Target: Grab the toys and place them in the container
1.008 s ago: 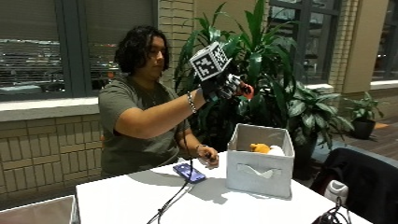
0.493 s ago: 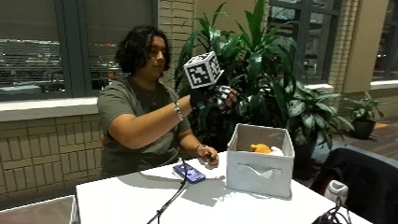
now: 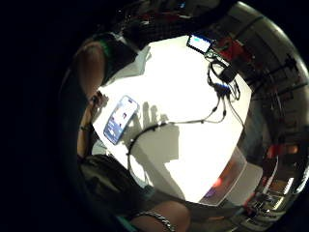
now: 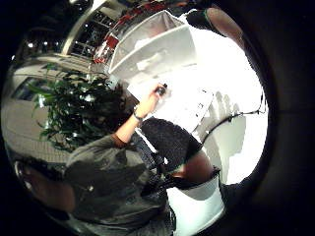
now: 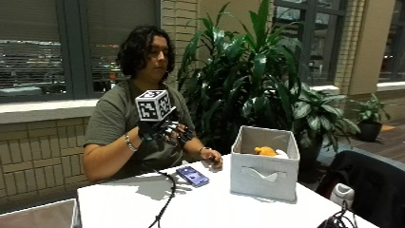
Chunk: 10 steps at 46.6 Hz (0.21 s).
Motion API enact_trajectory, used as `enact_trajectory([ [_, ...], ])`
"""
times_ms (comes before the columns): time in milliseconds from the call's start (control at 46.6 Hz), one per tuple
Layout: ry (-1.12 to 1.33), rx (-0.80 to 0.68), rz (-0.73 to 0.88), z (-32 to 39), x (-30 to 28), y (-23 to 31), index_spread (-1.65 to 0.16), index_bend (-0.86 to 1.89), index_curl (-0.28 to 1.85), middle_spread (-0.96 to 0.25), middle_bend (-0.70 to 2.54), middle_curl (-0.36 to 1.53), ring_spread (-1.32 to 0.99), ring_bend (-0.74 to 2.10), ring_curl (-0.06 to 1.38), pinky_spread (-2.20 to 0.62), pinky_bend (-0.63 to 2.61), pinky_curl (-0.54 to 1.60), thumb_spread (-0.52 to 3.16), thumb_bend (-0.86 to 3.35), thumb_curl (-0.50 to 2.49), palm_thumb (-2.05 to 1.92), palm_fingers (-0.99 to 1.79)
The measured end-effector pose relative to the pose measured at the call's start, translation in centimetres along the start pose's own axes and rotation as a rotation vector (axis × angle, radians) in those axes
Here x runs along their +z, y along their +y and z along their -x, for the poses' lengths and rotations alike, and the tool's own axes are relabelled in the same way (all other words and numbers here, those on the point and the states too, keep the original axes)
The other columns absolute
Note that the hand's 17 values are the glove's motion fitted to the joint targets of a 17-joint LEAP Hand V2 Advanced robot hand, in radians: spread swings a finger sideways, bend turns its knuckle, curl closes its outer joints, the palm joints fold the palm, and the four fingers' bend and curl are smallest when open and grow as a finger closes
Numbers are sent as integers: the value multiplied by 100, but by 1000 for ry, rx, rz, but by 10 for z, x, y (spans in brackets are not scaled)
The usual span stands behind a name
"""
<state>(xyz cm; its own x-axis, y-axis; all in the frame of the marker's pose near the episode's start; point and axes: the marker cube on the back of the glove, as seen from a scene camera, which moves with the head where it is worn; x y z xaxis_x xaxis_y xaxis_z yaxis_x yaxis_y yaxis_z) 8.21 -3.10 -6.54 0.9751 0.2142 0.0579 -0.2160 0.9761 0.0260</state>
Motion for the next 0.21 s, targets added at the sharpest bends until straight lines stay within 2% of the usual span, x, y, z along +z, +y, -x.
enact_trajectory([
  [215, 10, 2, 10, -6, 14, 38, -37, 41, 47, -13, 47, 54, -23, 58, 44, -3, 86, 51, 116, -5, 24, -6, -4],
])
